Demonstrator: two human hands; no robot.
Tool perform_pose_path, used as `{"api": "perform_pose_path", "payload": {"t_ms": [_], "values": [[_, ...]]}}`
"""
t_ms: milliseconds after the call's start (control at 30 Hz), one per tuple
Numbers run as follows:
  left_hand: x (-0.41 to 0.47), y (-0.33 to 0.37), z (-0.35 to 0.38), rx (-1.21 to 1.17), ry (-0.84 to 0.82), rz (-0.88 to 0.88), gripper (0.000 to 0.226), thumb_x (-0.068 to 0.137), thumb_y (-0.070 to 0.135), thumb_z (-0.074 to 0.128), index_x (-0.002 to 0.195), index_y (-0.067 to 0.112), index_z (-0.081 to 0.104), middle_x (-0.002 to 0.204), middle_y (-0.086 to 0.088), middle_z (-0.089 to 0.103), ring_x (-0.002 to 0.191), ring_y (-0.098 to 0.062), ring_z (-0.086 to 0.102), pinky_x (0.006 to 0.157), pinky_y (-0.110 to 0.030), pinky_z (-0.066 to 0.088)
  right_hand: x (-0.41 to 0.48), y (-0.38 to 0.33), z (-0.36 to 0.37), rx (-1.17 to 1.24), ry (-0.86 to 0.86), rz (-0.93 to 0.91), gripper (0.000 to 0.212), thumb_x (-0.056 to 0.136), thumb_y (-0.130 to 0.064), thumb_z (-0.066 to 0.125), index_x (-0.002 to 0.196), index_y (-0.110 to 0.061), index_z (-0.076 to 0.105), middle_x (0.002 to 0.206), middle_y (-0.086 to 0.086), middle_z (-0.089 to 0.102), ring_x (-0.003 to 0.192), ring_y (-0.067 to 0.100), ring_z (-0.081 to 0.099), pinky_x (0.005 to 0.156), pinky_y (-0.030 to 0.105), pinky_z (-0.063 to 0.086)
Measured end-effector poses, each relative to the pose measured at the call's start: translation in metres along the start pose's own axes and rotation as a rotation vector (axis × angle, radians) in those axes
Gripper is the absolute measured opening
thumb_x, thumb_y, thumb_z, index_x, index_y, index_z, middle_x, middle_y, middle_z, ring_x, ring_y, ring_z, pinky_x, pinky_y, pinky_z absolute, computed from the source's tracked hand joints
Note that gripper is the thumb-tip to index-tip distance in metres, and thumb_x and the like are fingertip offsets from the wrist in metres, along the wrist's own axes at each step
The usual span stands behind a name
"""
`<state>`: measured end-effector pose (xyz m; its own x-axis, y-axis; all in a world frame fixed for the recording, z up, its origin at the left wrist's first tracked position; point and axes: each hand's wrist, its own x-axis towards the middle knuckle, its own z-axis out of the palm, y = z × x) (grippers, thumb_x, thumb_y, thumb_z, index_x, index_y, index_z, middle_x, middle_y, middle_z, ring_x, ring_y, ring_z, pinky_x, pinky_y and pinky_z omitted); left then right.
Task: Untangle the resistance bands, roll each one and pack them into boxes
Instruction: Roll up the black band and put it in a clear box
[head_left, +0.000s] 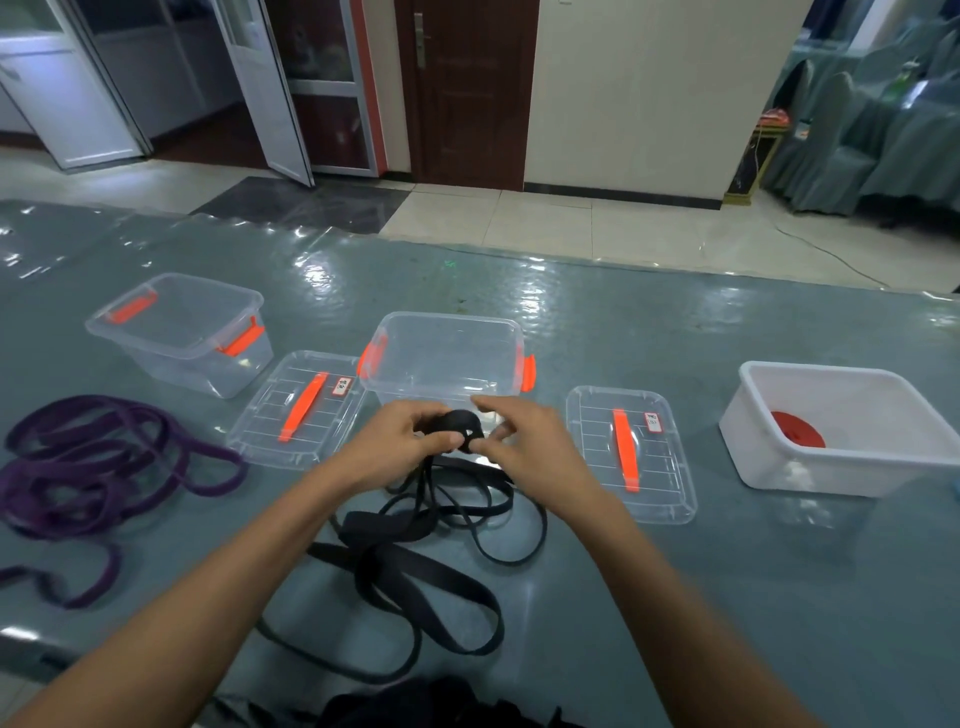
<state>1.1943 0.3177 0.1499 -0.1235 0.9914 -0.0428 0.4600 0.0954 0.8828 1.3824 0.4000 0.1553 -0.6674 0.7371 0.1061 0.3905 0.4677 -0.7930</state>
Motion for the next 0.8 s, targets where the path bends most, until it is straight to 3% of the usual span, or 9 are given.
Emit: {"api": "perform_pose_path", "payload": {"t_ms": [67, 133, 233, 333, 400, 633, 733, 800], "values": [[-0.002, 0.005, -0.007, 0.069, -0.108, -0.010, 0.013, 0.091, 0.022, 0.071, 0.104, 0.026, 0.074, 0.099, 0.005, 0.075, 0.097, -0.012, 0.070, 0.091, -0.031, 0.052, 0.001, -0.003, -0.002, -0.203, -0.124, -0.168, 0.050, 0.084, -0.023, 0.076, 0.131, -0.033, 0.062, 0.110, -0.011, 0.068, 0.083, 0.006, 0.062, 0.082, 0.012, 0.045], [-0.002, 0.009, -0.012, 0.078, -0.134, -0.005, 0.014, 0.090, 0.021, 0.072, 0.103, 0.024, 0.075, 0.100, 0.004, 0.076, 0.098, -0.012, 0.070, 0.092, -0.033, 0.053, -0.001, -0.004, 0.002, -0.175, -0.135, -0.210, 0.048, 0.082, -0.019, 0.077, 0.127, -0.034, 0.066, 0.103, -0.009, 0.069, 0.082, 0.007, 0.059, 0.081, 0.014, 0.045], [-0.003, 0.009, -0.013, -0.082, -0.042, -0.019, 0.015, 0.085, 0.023, 0.077, 0.099, 0.017, 0.077, 0.096, -0.008, 0.076, 0.096, -0.026, 0.071, 0.094, -0.046, 0.052, -0.006, -0.006, 0.010, 0.273, 0.019, 0.016, 0.045, 0.079, -0.004, 0.078, 0.119, -0.024, 0.072, 0.096, 0.003, 0.073, 0.079, 0.009, 0.068, 0.077, 0.016, 0.050], [-0.005, 0.008, -0.002, -0.274, 0.085, -0.009, 0.021, 0.086, 0.014, 0.077, 0.106, 0.015, 0.076, 0.102, -0.006, 0.077, 0.101, -0.023, 0.071, 0.092, -0.035, 0.055, -0.008, -0.009, 0.017, 0.764, 0.111, 0.228, 0.042, 0.083, 0.008, 0.073, 0.120, -0.012, 0.070, 0.090, 0.016, 0.075, 0.085, 0.025, 0.075, 0.079, 0.028, 0.059], [-0.007, 0.010, 0.008, -0.321, 0.154, 0.040, 0.029, 0.086, 0.007, 0.075, 0.114, 0.012, 0.073, 0.107, -0.002, 0.077, 0.103, -0.015, 0.071, 0.090, -0.024, 0.053, -0.007, -0.009, 0.020, 0.953, 0.148, 0.292, 0.042, 0.085, 0.009, 0.069, 0.124, -0.006, 0.066, 0.100, 0.014, 0.076, 0.092, 0.028, 0.075, 0.083, 0.030, 0.059], [-0.007, 0.001, 0.027, -0.257, 0.307, 0.119, 0.032, 0.089, 0.017, 0.075, 0.120, 0.025, 0.071, 0.115, 0.001, 0.068, 0.112, -0.015, 0.065, 0.097, -0.029, 0.051, -0.007, -0.012, 0.033, 1.312, 0.190, 0.352, 0.043, 0.091, 0.013, 0.058, 0.132, 0.000, 0.058, 0.119, 0.016, 0.070, 0.107, 0.027, 0.070, 0.091, 0.034, 0.058], [-0.009, -0.004, 0.027, -0.255, 0.356, 0.106, 0.031, 0.089, 0.020, 0.075, 0.116, 0.033, 0.071, 0.114, 0.003, 0.064, 0.112, -0.010, 0.063, 0.096, -0.026, 0.049, -0.006, -0.012, 0.038, 1.365, 0.190, 0.363, 0.045, 0.092, 0.015, 0.055, 0.134, 0.000, 0.056, 0.119, 0.016, 0.070, 0.108, 0.027, 0.070, 0.090, 0.033, 0.058], [-0.010, -0.007, 0.022, -0.257, 0.327, 0.099, 0.029, 0.090, 0.021, 0.073, 0.118, 0.029, 0.071, 0.115, 0.005, 0.069, 0.112, -0.012, 0.065, 0.099, -0.033, 0.051, -0.007, -0.012, 0.041, 1.344, 0.163, 0.354, 0.044, 0.092, 0.013, 0.056, 0.134, -0.002, 0.056, 0.120, 0.014, 0.070, 0.109, 0.026, 0.070, 0.092, 0.034, 0.057]]}}
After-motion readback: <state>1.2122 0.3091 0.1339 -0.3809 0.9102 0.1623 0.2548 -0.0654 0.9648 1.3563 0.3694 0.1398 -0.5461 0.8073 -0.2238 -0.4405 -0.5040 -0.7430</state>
